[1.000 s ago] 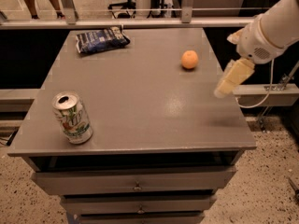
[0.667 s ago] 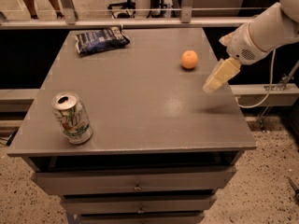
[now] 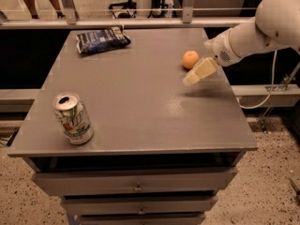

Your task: Move orange near blue chip bag

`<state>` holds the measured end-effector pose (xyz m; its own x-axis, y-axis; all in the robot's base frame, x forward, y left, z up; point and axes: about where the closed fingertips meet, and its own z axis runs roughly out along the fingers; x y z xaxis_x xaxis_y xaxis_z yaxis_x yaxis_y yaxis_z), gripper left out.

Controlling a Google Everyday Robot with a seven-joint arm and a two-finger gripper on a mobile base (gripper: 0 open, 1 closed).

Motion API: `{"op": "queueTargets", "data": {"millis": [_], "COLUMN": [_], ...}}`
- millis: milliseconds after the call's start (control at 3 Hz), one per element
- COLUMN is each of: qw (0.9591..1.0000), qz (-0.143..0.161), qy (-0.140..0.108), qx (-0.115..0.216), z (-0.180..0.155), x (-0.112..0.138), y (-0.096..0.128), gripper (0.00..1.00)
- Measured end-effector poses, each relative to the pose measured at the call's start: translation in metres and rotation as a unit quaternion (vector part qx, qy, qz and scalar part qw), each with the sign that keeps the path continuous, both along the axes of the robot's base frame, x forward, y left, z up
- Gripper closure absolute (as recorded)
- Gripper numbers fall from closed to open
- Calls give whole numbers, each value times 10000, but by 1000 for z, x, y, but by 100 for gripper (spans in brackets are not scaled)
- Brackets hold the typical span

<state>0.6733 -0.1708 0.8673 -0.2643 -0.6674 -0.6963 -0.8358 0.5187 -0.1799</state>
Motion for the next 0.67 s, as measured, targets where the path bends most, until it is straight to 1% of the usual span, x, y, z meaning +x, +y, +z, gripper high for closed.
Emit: {"op": "queueTargets", "data": {"millis": [333, 667], "qw": [9992, 9980], "qz": [-145, -240], "qy": [40, 56], "qx": [363, 586], "z": [-10, -15], "x": [19, 30], "y": [14, 25], "gripper": [17, 40]}}
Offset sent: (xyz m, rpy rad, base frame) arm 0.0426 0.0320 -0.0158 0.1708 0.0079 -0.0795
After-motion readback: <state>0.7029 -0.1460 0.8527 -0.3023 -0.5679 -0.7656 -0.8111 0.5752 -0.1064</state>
